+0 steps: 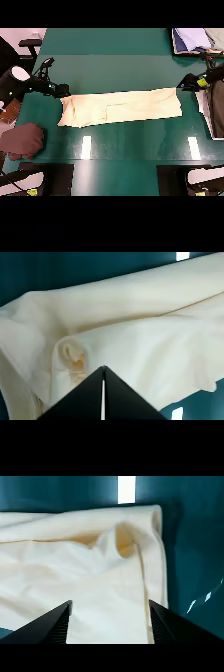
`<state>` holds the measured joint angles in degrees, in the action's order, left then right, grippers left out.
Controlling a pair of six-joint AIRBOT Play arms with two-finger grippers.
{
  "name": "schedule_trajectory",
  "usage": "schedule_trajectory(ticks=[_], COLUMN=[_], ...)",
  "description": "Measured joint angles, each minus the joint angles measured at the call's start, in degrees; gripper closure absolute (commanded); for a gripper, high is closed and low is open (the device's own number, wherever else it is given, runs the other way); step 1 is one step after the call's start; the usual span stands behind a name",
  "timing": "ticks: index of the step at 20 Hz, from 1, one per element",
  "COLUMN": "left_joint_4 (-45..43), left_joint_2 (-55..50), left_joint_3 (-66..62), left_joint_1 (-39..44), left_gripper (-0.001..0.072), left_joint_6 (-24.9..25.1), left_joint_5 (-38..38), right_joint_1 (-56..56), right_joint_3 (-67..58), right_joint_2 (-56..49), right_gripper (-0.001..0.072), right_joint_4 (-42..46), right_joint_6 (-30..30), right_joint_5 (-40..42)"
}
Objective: Fold the shirts.
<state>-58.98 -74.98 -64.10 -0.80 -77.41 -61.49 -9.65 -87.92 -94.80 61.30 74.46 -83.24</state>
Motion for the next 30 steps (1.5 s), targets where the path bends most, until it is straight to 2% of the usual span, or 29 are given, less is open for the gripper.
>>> schedule_trajectory(ticks=[4,9,11,12,13,14,18,22,30], left_joint_4=[4.4,6.1,6.5,6.6,6.6,6.6,7.0,7.0,6.8], left_joint_2=[-0.2,-0.6,-1.2,-1.7,-2.6,-3.6,-9.8,-18.2,-31.1], left_joint_3=[-1.1,-1.2,-1.3,-1.3,-1.3,-1.4,-3.7,-10.8,-24.7], left_joint_1=[2.0,11.0,14.7,16.3,18.0,19.3,23.7,27.7,32.3], left_gripper=[0.0684,0.0684,0.0684,0.0684,0.0684,0.0685,0.0685,0.0685,0.0685], left_joint_6=[-0.1,-2.9,-4.5,-5.2,-5.9,-6.5,-7.7,-8.1,-10.4], left_joint_5=[-0.6,6.9,10.8,12.2,13.4,14.3,16.3,15.8,12.7], right_joint_1=[-6.8,-9.4,-7.8,-6.8,-5.7,-4.5,-1.8,-0.6,8.9], right_joint_3=[6.6,12.9,13.7,14.0,14.2,14.4,12.9,7.0,-5.4], right_joint_2=[0.4,-2.5,-3.7,-4.2,-4.6,-5.1,-4.6,0.1,10.4], right_gripper=[0.0118,0.0146,0.0214,0.0327,0.0545,0.0694,0.0694,0.0694,0.0694], right_joint_4=[-1.2,-6.8,-9.2,-10.2,-10.4,-10.6,-11.7,-16.0,-25.5], right_joint_6=[-1.5,-5.1,-6.2,-6.7,-7.2,-7.7,-9.6,-10.1,-5.3], right_joint_5=[-1.0,-0.2,0.4,0.8,1.6,2.9,4.2,0.9,-2.6])
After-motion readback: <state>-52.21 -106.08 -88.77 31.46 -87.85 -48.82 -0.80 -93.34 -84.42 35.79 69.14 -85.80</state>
